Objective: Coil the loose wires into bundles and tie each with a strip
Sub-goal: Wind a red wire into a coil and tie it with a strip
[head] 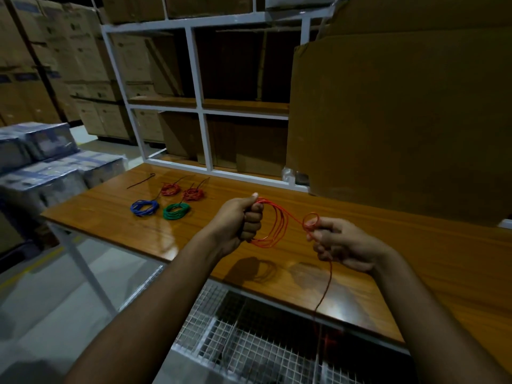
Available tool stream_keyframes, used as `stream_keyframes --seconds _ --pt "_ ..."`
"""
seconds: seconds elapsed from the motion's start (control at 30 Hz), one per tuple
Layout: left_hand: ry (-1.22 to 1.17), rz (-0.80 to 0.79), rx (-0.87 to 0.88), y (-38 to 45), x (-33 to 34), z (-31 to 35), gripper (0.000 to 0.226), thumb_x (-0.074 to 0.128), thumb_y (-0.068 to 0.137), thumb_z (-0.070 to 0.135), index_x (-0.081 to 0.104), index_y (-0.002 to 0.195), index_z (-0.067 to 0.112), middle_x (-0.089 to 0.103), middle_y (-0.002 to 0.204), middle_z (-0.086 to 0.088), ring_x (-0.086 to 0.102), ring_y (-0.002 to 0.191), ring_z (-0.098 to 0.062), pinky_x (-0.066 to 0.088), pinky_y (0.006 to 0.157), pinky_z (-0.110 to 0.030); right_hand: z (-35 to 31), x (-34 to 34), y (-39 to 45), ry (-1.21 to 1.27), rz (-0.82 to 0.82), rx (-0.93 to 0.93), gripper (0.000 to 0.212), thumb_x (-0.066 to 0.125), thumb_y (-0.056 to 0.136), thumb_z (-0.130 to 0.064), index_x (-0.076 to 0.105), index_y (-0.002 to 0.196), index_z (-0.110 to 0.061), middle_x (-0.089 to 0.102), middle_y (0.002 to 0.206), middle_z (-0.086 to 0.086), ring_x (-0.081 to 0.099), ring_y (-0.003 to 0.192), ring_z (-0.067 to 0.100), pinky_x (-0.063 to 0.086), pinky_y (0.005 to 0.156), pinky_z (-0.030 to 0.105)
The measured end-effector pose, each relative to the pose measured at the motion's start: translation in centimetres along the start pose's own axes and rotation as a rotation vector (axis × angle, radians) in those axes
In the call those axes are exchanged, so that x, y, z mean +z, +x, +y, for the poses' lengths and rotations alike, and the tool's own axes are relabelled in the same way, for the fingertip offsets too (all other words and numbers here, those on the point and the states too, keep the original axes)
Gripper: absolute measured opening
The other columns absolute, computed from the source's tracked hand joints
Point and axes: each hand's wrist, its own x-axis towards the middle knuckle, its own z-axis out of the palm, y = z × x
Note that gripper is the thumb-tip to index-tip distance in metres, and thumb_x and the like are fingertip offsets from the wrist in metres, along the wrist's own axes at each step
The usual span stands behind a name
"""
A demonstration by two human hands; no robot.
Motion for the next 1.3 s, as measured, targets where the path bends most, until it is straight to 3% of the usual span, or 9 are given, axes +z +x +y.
stream_keyframes --seconds 0.1,0.2,0.37,0.5,0.67,0.83,1.03,1.17,1.3 --pt "-0.014 0.022 0.027 0.3 -0.3 -0.3 0.038 0.035 0.107 0.037 0.048 0.076 0.019 0.030 0.060 0.006 0.021 0.049 -0.009 0.013 0.045 -0.024 1.8 1.6 -0.6 -0.217 0.285 -0.065 0.008 0.067 0.088 -0.002 0.067 0.096 0.000 0.063 0.080 0.014 0.060 0.064 0.016 0.051 0.055 0.024" --pt "0.106 0.081 0.091 0.8 0.0 -0.9 0.035 0.037 0.106 0.037 0.047 0.077 0.020 0.032 0.060 0.006 0.023 0.051 -0.010 0.017 0.048 -0.025 2.1 4.2 -1.4 -0.404 0.290 -0.114 0.009 0.064 0.093 -0.008 0.070 0.092 -0.001 0.065 0.073 0.007 0.058 0.060 0.013 0.048 0.056 0.025" --pt "0.354 0.135 0.158 1.3 0.4 -2.5 0.032 0.038 0.106 0.035 0.049 0.081 0.020 0.039 0.063 0.005 0.031 0.055 -0.013 0.025 0.053 -0.029 -0.9 6.1 -2.0 -0.059 0.269 -0.289 0.012 0.060 0.089 -0.015 0.069 0.085 -0.009 0.062 0.070 0.002 0.055 0.063 0.010 0.047 0.063 0.024" --pt "0.294 0.070 0.172 0.8 0.7 -3.0 0.031 0.036 0.107 0.032 0.049 0.083 0.017 0.037 0.063 0.006 0.029 0.053 -0.010 0.024 0.049 -0.023 -2.6 3.5 -0.8 0.048 0.615 -0.367 0.022 0.051 0.101 -0.014 0.067 0.086 -0.011 0.062 0.068 -0.001 0.055 0.060 0.010 0.047 0.065 0.029" --pt "-0.089 -0.082 0.162 0.5 0.5 -1.9 0.035 0.034 0.106 0.031 0.045 0.077 0.017 0.028 0.056 0.007 0.021 0.044 -0.006 0.014 0.041 -0.022 0.6 -0.8 1.5 -0.661 1.069 -0.194 0.031 0.047 0.103 -0.020 0.062 0.076 -0.021 0.065 0.079 0.005 0.062 0.074 0.026 0.052 0.064 0.037" --pt "-0.275 -0.040 0.176 1.1 0.6 -0.9 0.036 0.032 0.107 0.033 0.045 0.078 0.017 0.030 0.053 0.008 0.025 0.039 -0.005 0.018 0.037 -0.018 3.3 3.7 1.6 -1.373 0.644 0.112 0.022 0.049 0.098 -0.014 0.068 0.086 -0.016 0.069 0.087 0.008 0.066 0.077 0.025 0.059 0.072 0.042" --pt "-0.138 0.113 0.214 1.7 0.4 -1.0 0.035 0.033 0.107 0.033 0.046 0.078 0.017 0.033 0.052 0.008 0.026 0.039 -0.006 0.020 0.037 -0.019 0.3 11.2 -1.6 -1.557 -0.033 -0.117 0.027 0.046 0.094 -0.003 0.066 0.106 -0.016 0.065 0.096 0.005 0.059 0.087 0.022 0.051 0.077 0.043" --pt "-0.031 0.127 0.210 1.0 1.3 -1.6 0.034 0.036 0.107 0.032 0.048 0.081 0.015 0.043 0.056 0.003 0.040 0.046 -0.011 0.034 0.046 -0.022 -2.0 11.6 -2.1 -1.291 0.265 -0.422 0.032 0.054 0.098 -0.008 0.067 0.120 -0.026 0.069 0.105 -0.003 0.066 0.089 0.016 0.055 0.081 0.035" --pt "0.078 0.066 0.177 0.5 2.3 -2.1 0.031 0.036 0.107 0.032 0.052 0.088 0.012 0.056 0.063 -0.003 0.052 0.054 -0.014 0.043 0.055 -0.024 -1.4 9.4 -1.0 -1.190 0.635 -0.652 0.013 0.064 0.094 -0.034 0.068 0.098 -0.022 0.068 0.075 -0.006 0.064 0.061 0.004 0.057 0.053 0.029"
